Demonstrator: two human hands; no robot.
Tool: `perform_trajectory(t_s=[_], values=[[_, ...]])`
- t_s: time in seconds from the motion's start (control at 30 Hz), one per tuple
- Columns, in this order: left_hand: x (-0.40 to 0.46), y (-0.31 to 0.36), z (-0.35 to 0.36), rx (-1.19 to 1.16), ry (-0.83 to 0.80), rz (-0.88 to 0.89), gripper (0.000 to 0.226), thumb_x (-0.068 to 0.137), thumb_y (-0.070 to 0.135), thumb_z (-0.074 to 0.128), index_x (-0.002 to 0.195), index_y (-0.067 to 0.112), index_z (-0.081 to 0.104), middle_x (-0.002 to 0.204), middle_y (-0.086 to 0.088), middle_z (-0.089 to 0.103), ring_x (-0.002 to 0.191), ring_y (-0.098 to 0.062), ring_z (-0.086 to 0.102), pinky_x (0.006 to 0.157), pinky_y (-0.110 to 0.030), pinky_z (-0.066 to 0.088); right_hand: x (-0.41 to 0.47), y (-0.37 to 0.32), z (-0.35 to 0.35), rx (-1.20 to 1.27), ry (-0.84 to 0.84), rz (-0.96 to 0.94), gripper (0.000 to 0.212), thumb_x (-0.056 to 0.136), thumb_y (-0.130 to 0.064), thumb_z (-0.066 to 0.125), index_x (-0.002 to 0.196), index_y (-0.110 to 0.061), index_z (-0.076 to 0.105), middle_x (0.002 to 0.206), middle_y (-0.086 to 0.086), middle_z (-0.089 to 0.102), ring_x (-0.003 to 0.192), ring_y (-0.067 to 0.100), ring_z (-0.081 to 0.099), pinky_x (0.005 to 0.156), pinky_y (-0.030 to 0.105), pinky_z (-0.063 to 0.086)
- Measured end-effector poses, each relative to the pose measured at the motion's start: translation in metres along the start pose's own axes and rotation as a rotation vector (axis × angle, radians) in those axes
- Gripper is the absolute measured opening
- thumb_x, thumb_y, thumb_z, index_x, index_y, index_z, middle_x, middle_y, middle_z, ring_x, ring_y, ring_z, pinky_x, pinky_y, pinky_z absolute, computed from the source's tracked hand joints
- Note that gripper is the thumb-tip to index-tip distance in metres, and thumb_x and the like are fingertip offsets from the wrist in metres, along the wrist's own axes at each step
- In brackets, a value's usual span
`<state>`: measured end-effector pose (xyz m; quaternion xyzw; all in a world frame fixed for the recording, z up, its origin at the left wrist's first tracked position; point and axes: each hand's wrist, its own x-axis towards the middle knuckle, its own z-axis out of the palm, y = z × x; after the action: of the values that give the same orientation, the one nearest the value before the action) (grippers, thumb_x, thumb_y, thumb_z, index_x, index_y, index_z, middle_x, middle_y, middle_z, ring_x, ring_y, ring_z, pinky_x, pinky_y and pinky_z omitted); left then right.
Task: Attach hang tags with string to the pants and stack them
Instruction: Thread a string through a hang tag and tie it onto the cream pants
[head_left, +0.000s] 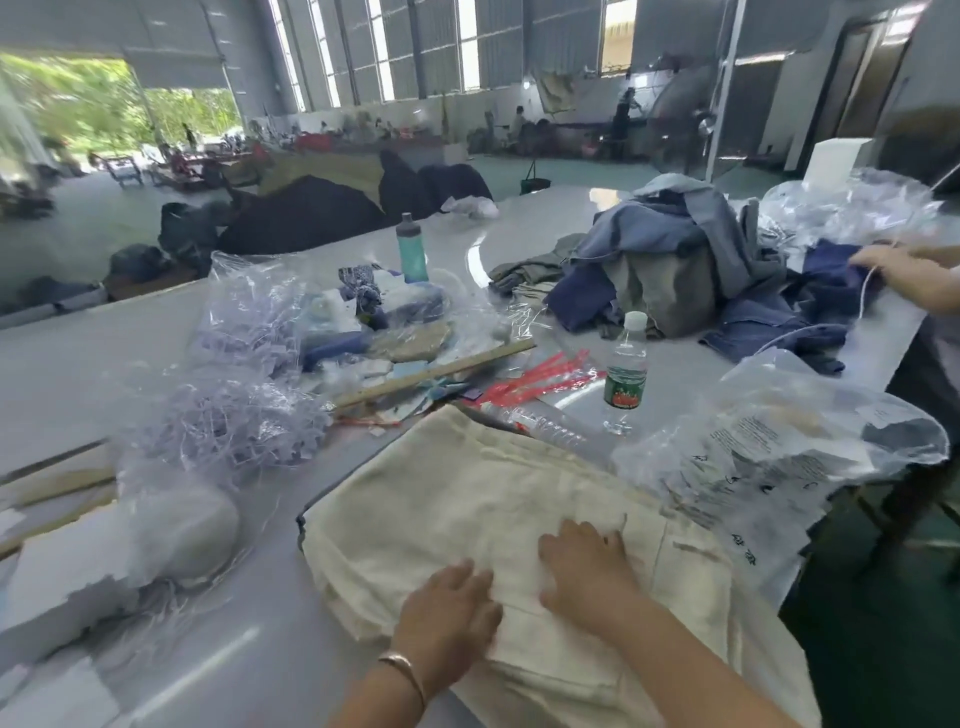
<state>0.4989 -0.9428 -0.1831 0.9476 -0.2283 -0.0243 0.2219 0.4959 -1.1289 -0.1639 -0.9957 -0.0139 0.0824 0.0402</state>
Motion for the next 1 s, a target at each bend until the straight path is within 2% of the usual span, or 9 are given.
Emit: perform_trajectory(t_s=[0.07, 0.17, 0.2, 0.37, 0.6, 0.73, 0.83, 0.93, 1.0], values=[[-0.001, -0.006, -0.018, -0.09, -0.015, -0.04, 0.029, 0.098, 0.029, 0.049, 0.105, 0.015, 0.073, 0.118, -0.001, 0.067, 0.112, -0.017, 0.061, 0.091, -0.019, 0.042, 0.002, -0.018, -0.012, 0.158, 0.048, -0.052, 0.032, 0.089, -0.041, 0.057, 0.117, -0.027, 0.054, 0.121, -0.004, 0.051, 0.119, 0.019, 0.046, 0.099, 0.038, 0.032], [-0.027, -0.027, -0.047, -0.188, 0.119, -0.169, 0.02, 0.096, 0.029, 0.057, 0.109, 0.02, 0.07, 0.113, 0.011, 0.066, 0.109, -0.005, 0.058, 0.093, -0.016, 0.04, -0.005, -0.066, -0.034, 0.502, 0.179, -0.189, 0.003, 0.084, -0.029, 0.062, 0.084, -0.028, 0.059, 0.082, -0.013, 0.058, 0.087, 0.012, 0.057, 0.079, 0.027, 0.043], [-0.041, -0.035, -0.06, -0.263, 0.188, -0.239, 0.015, 0.095, 0.028, 0.058, 0.104, 0.025, 0.07, 0.106, 0.016, 0.066, 0.101, 0.0, 0.058, 0.087, -0.011, 0.041, -0.008, -0.088, -0.042, 0.566, 0.201, -0.232, 0.008, 0.081, -0.025, 0.064, 0.077, -0.027, 0.059, 0.073, -0.011, 0.059, 0.077, 0.011, 0.057, 0.073, 0.027, 0.045], [-0.151, -0.078, -0.134, -0.513, 0.523, -0.445, 0.017, 0.091, 0.018, 0.064, 0.08, 0.03, 0.07, 0.074, 0.012, 0.07, 0.075, 0.0, 0.065, 0.066, -0.011, 0.045, -0.038, -0.223, -0.065, 0.764, 0.197, -0.497, 0.009, 0.08, -0.02, 0.07, 0.074, -0.017, 0.064, 0.066, -0.004, 0.065, 0.063, 0.01, 0.058, 0.064, 0.028, 0.046], [-0.382, -0.168, -0.235, -0.468, 1.035, -0.668, 0.016, 0.085, 0.007, 0.07, 0.074, 0.019, 0.068, 0.073, 0.008, 0.07, 0.068, -0.003, 0.063, 0.063, -0.014, 0.046, -0.119, -0.46, -0.061, 1.197, -0.231, -0.818, 0.014, 0.078, -0.002, 0.072, 0.068, -0.005, 0.063, 0.066, 0.012, 0.068, 0.06, 0.02, 0.063, 0.062, 0.028, 0.048], [-0.52, -0.25, -0.286, -0.308, 1.206, -0.803, 0.019, 0.084, 0.007, 0.07, 0.077, 0.025, 0.068, 0.078, 0.012, 0.069, 0.073, -0.001, 0.063, 0.062, -0.01, 0.044, -0.17, -0.612, -0.036, 1.359, -0.484, -0.878, 0.022, 0.073, -0.011, 0.076, 0.072, 0.003, 0.059, 0.067, 0.015, 0.066, 0.061, 0.02, 0.059, 0.061, 0.025, 0.047], [-0.615, -0.319, -0.318, -0.006, 1.213, -0.965, 0.018, 0.081, 0.012, 0.071, 0.089, 0.028, 0.067, 0.093, 0.013, 0.067, 0.091, -0.016, 0.061, 0.072, -0.02, 0.046, -0.202, -0.723, -0.019, 1.39, -0.569, -0.908, 0.019, 0.074, -0.012, 0.073, 0.071, -0.002, 0.057, 0.065, 0.013, 0.065, 0.059, 0.018, 0.058, 0.059, 0.025, 0.046], [-0.687, -0.384, -0.35, 0.374, 1.053, -1.167, 0.035, 0.078, 0.029, 0.073, 0.112, 0.025, 0.063, 0.126, 0.006, 0.058, 0.12, -0.022, 0.046, 0.097, -0.034, 0.041, -0.224, -0.82, -0.005, 1.367, -0.62, -0.886, 0.015, 0.082, 0.0, 0.067, 0.072, -0.003, 0.056, 0.062, 0.009, 0.065, 0.055, 0.016, 0.054, 0.056, 0.024, 0.042], [-0.716, -0.422, -0.368, 0.433, 0.879, -1.265, 0.057, 0.078, 0.05, 0.07, 0.129, 0.031, 0.053, 0.146, 0.008, 0.043, 0.136, -0.018, 0.032, 0.11, -0.038, 0.031, -0.232, -0.873, 0.007, 1.325, -0.627, -0.842, 0.018, 0.082, 0.0, 0.066, 0.071, -0.007, 0.054, 0.063, 0.008, 0.063, 0.056, 0.015, 0.054, 0.053, 0.021, 0.041]])
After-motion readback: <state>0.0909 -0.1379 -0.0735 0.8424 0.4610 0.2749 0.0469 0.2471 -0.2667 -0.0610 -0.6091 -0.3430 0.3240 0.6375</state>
